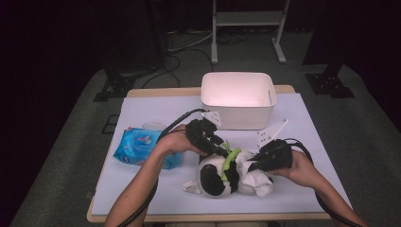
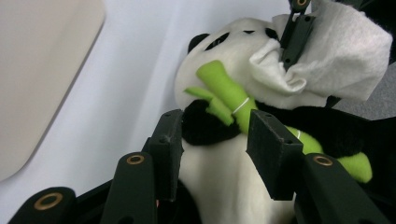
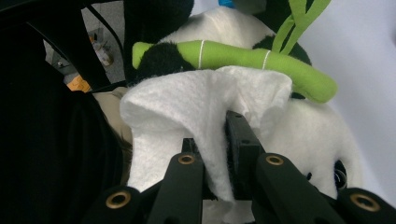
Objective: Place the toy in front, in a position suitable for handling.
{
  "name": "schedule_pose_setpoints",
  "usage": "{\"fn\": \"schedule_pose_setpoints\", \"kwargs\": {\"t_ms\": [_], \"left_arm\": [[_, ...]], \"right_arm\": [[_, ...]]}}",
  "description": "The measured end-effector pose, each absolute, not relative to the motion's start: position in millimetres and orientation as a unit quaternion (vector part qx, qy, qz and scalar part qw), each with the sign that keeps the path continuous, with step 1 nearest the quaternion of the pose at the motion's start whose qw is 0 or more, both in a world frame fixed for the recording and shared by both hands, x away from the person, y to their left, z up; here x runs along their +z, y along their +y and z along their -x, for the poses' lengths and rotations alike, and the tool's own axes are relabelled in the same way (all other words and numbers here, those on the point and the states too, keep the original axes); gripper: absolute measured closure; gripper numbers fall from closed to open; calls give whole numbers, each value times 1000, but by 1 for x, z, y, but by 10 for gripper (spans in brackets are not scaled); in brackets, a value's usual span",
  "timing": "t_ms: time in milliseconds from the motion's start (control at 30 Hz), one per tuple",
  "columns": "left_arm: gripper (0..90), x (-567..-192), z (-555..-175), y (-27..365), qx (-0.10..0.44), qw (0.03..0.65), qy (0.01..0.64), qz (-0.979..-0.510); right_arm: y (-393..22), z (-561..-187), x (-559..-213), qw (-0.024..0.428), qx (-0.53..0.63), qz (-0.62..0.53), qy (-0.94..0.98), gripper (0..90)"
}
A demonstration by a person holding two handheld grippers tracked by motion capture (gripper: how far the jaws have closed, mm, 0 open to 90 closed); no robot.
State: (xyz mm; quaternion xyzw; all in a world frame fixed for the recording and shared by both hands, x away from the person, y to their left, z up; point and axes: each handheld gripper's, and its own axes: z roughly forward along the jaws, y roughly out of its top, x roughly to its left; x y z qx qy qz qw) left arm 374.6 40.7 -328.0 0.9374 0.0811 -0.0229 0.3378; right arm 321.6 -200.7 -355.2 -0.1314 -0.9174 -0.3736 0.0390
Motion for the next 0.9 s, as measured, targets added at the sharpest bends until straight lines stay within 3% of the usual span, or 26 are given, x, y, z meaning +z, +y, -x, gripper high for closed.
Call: {"fn": "schedule_pose_setpoints", "kwargs": {"t_ms": [400,533,667,900], "left_arm": [[579,-338,-372,20,-37,341,66,-937],[679,-337,-371,18,-38,347,54,-936],[842,-336,-370,15,-32,351,47,-935],[880,-331,-371,15,-24,364,43,-930]], "right_arm": [[-202,-321,-356,37,-377,130,-916,837],[-202,-321,-355,35,-378,130,-916,837],[-201,-321,-354,30,-375,130,-917,838],[-205,-321,-349,18,-385,138,-912,842]]}}
